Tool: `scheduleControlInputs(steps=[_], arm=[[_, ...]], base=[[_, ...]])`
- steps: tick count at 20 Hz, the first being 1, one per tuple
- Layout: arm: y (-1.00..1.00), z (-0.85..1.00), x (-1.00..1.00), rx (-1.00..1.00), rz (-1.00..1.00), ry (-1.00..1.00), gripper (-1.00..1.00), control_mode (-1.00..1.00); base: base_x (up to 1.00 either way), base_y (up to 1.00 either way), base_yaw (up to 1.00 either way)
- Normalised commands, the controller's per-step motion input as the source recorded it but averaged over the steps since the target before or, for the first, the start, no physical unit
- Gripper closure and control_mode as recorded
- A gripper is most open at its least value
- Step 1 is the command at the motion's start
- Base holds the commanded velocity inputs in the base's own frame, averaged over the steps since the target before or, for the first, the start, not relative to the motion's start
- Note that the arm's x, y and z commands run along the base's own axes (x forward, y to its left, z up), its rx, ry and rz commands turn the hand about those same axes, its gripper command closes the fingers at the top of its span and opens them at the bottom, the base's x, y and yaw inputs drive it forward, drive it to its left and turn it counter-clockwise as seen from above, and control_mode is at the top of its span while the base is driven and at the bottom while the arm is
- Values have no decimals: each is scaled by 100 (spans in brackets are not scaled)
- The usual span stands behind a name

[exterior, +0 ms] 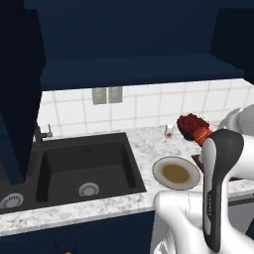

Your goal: From the different types of pastries on the counter, select a croissant and place it on the cutting board. Then retrieve a jar of jam from the cabinet and place it alongside the croissant on the cutting board.

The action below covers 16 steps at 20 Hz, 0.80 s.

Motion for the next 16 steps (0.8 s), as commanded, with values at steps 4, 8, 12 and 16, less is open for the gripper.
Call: scheduleControlInputs(steps=[4,8,12,16], arm=[[0,0,0,0,0,0,100,100],[0,0,0,0,0,0,100,100],[0,0,0,0,0,0,100,100],[0,0,0,0,0,0,100,100]], base=[[9,-78,0],[16,6,-1],[48,71,-8],[65,3,0]])
